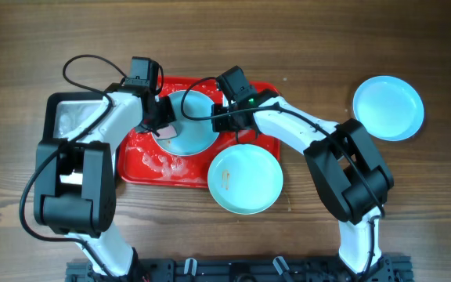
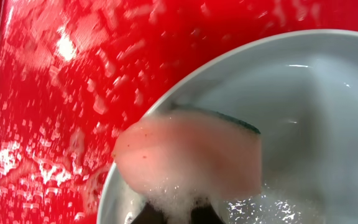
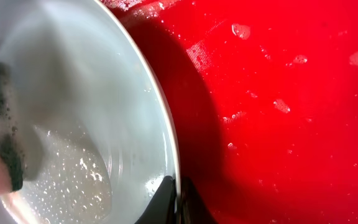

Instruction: Clean dirty plates on tray and stack at the side

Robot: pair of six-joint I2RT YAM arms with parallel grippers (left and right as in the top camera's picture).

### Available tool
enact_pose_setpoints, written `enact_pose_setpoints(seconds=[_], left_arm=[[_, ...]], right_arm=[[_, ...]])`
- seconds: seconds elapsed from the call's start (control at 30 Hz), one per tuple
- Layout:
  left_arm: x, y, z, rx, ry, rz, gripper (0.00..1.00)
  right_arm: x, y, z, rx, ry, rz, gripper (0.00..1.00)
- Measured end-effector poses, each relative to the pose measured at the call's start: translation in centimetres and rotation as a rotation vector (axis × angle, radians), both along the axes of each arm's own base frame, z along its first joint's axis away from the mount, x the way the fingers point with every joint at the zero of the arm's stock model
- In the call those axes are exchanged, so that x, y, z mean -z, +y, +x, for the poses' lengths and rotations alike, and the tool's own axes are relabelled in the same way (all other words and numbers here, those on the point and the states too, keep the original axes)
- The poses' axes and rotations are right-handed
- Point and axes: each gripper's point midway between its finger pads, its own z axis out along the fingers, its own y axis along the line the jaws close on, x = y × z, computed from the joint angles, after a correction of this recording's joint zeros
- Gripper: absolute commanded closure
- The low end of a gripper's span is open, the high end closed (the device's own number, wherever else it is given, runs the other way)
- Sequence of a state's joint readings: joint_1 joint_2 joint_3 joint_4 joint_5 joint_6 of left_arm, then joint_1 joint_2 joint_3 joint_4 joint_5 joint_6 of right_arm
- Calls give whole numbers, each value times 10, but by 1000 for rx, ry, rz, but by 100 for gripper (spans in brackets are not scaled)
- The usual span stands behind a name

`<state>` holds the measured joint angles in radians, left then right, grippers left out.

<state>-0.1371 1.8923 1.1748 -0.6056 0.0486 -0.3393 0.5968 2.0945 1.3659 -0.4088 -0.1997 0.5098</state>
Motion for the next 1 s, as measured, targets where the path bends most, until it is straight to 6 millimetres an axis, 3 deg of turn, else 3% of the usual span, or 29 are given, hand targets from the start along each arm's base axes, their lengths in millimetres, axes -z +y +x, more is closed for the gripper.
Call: enact_pose_setpoints(seconds=[0.17,0.3,0.4,0.53,0.63,0.73,1.0], left_arm=[[1,-5,-14,60,60,18,96],[-1,-31,-28,133,110,-119,96],[-4,-55,-24,181,88,-244,96],[-9,-67,-4,208,-1,-306,96],[-11,-62,17,144,-76,-274,96],[-6,-47,20,38,-68,-201,96],[1,-33,-23,-92,141,-150,96]], right_arm=[[0,0,0,4,4,2,96],[0,0,-1,4,5,2,96],[0,0,-1,4,5,2,96],[0,0,-1,4,5,2,96],[0,0,-1,4,5,2,96],[0,0,-1,4,6,2,96],[0,0,-1,0,6,0,96]])
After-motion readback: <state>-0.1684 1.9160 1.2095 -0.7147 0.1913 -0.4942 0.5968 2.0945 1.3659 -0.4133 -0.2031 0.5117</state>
